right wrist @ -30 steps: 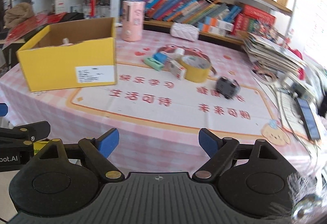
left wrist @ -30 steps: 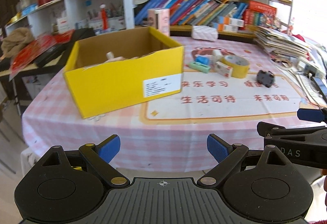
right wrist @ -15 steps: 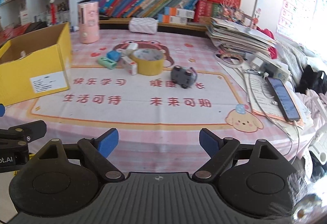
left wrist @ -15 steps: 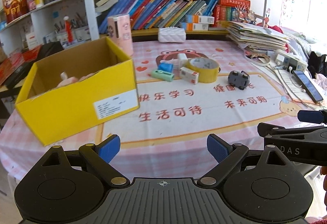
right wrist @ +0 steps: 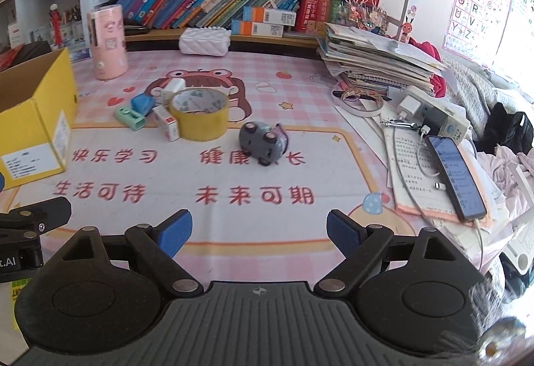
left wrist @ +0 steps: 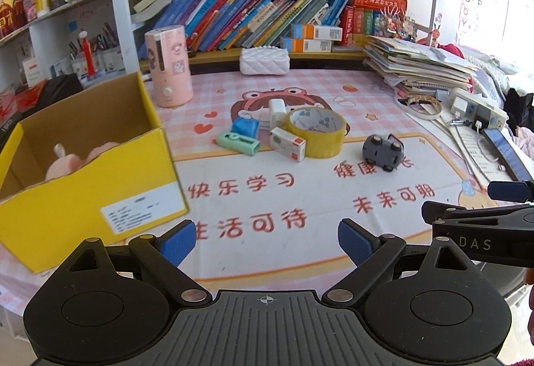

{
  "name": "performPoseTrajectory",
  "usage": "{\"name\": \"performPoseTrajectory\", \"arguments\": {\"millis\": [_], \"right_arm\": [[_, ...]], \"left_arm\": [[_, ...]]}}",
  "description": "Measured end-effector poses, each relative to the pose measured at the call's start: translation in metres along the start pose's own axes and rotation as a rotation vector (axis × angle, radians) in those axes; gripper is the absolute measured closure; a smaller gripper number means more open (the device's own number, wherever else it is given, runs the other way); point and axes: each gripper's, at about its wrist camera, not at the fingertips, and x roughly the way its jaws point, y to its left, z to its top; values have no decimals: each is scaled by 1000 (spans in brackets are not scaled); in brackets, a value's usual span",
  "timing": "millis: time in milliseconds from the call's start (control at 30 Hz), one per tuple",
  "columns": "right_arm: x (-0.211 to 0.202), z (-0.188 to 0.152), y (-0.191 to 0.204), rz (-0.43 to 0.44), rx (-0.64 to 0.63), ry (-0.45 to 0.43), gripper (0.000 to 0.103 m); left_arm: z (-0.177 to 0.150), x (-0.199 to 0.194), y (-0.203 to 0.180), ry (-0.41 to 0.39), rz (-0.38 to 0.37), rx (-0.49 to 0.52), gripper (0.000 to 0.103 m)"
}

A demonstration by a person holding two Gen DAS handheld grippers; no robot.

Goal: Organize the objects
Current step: 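Withdraw both tools from the box toward the tape and toy car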

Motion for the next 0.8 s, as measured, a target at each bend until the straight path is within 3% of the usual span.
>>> {"name": "performPoseTrajectory", "arguments": {"millis": [800], "right_arm": [[69,45,-46,105,-17,38,14]], "left_arm": [[40,49,-28,34,79,-86,9]]}}
